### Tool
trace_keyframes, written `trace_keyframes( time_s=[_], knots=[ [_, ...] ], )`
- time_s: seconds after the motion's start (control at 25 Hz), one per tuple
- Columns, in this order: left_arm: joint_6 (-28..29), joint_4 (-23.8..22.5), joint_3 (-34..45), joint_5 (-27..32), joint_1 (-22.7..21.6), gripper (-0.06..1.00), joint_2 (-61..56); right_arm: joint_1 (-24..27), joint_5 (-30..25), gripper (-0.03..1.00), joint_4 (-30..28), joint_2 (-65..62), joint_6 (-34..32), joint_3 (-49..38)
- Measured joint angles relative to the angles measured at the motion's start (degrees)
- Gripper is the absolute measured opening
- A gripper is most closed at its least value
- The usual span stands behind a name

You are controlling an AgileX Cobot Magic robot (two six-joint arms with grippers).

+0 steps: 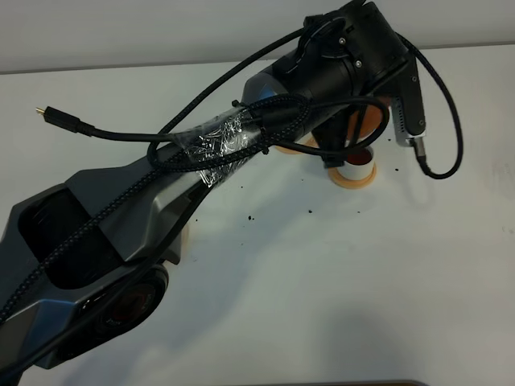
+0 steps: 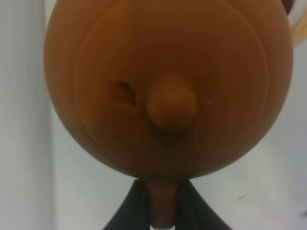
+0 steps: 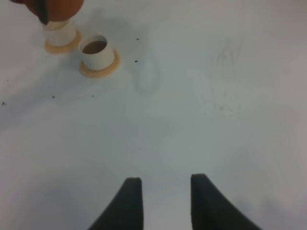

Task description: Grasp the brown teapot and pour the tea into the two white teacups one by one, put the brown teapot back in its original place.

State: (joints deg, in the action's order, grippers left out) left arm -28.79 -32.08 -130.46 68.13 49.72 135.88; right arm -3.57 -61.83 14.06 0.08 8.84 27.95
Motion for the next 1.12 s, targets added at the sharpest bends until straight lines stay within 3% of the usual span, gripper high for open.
trace_keyframes(
  time_s=[0.36, 0.52, 0.76, 1.12],
  knots=[
    [9.25, 11.6, 0.53, 0.0, -2.5, 0.11, -0.26, 0.0, 0.0, 0.24, 0.0, 0.0, 0.0, 0.0],
    [11.55, 15.64, 7.09, 0.0, -3.87, 0.11, -3.47, 0.0, 0.0, 0.24, 0.0, 0.0, 0.0, 0.0],
    [13.56, 19.92, 18.96, -0.05, -6.37, 0.11, -8.24, 0.0, 0.0, 0.24, 0.0, 0.0, 0.0, 0.0],
    [14.26, 22.76, 23.3, -0.05, -7.19, 0.11, -8.44, 0.0, 0.0, 0.24, 0.0, 0.0, 0.0, 0.0]
  ],
)
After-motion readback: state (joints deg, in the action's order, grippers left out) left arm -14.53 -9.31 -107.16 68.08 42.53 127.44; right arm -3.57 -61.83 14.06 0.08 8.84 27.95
